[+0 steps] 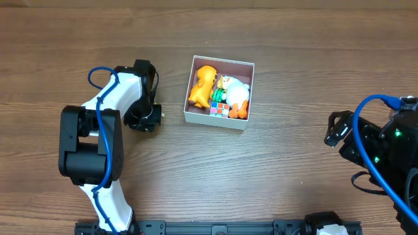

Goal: Pack container
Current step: 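Grasp the yellow hand fan by its handle with the left gripper, then lower the yellow fan into the box and release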

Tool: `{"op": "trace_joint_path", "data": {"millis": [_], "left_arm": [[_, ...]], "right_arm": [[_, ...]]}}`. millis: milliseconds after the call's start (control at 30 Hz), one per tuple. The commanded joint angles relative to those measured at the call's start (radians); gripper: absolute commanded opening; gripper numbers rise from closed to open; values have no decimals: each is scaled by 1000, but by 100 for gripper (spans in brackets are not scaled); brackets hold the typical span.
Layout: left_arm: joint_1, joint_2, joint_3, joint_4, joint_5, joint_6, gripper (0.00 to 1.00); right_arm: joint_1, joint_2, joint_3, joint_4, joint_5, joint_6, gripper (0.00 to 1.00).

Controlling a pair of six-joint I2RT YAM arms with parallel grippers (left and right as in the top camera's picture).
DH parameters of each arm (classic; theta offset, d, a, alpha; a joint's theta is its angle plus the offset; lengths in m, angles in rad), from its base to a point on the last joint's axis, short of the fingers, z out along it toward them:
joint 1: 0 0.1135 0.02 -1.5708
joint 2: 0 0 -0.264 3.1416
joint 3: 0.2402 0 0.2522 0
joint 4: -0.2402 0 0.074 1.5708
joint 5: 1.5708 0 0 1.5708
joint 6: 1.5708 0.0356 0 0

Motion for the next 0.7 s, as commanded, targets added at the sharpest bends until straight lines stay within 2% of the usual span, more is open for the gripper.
{"op": "trace_joint_path", "data": {"millis": [0,200,467,567,667], "left_arm": [[-1,17,-14,11,-32,-1,12],[-1,17,111,-115,-20,-5,9],[-44,17,561,-400,107,-5,10],[-103,17,733,-460,137,-5,11],[-188,17,832,-444,147,-6,13]], "right_arm": [[-2,-9,8,-5,19,-7,100],[-2,-9,8,-11,19,-7,100],[-2,-9,8,-10,34,-7,100],[-2,-9,8,-10,34,-7,100],[-2,-9,8,-11,34,-7,100]]}}
